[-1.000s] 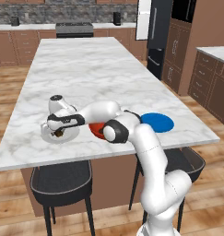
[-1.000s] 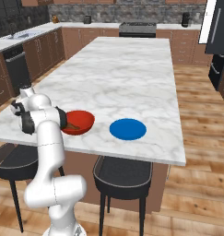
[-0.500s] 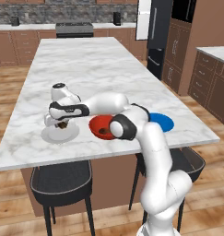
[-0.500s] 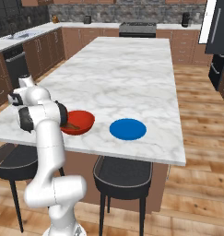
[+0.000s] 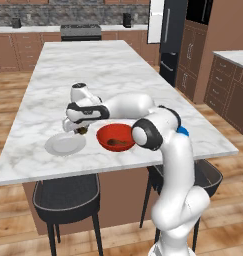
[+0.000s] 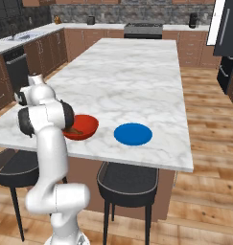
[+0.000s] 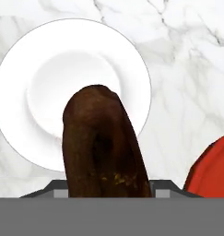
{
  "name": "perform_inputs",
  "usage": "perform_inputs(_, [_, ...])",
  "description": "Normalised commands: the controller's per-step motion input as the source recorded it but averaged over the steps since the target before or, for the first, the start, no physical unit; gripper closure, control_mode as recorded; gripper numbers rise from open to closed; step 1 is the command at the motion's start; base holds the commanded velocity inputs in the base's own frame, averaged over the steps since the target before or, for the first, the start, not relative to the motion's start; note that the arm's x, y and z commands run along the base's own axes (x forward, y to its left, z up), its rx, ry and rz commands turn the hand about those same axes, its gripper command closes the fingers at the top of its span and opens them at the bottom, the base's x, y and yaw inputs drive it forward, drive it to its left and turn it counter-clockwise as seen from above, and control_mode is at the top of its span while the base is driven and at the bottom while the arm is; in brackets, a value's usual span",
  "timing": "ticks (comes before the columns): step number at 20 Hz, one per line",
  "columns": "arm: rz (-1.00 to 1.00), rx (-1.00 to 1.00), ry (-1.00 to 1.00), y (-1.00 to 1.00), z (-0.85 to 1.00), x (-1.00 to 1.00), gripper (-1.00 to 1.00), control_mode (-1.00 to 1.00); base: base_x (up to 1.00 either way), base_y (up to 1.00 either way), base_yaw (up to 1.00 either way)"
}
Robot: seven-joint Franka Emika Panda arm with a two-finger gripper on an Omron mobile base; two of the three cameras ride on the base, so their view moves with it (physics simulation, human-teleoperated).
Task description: Pick the chicken drumstick and sweet potato from their plates and place them in the bowl. Then put the bowl in the fridge.
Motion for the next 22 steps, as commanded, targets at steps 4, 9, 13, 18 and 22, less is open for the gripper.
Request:
perform_inputs(4, [0.0, 0.0, 0.11, -0.78, 0.01, 0.0, 1.0, -1.0, 0.0, 0.0, 0.0])
perform_inputs(9, [0.01, -0.02, 0.05, -0.79, 0.0, 0.0, 1.0, -1.0, 0.0, 0.0, 0.0])
perform_inputs(13, [0.08, -0.07, 0.14, -0.75, 0.0, 0.06, 1.0, -1.0, 0.0, 0.0, 0.0])
perform_inputs(18, [0.21, -0.06, 0.07, -0.69, -0.02, 0.06, 1.0, -1.0, 0.0, 0.0, 0.0])
perform_inputs(22, [0.38, 0.0, 0.01, -0.5, -0.1, 0.22, 1.0, -1.0, 0.0, 0.0, 0.0])
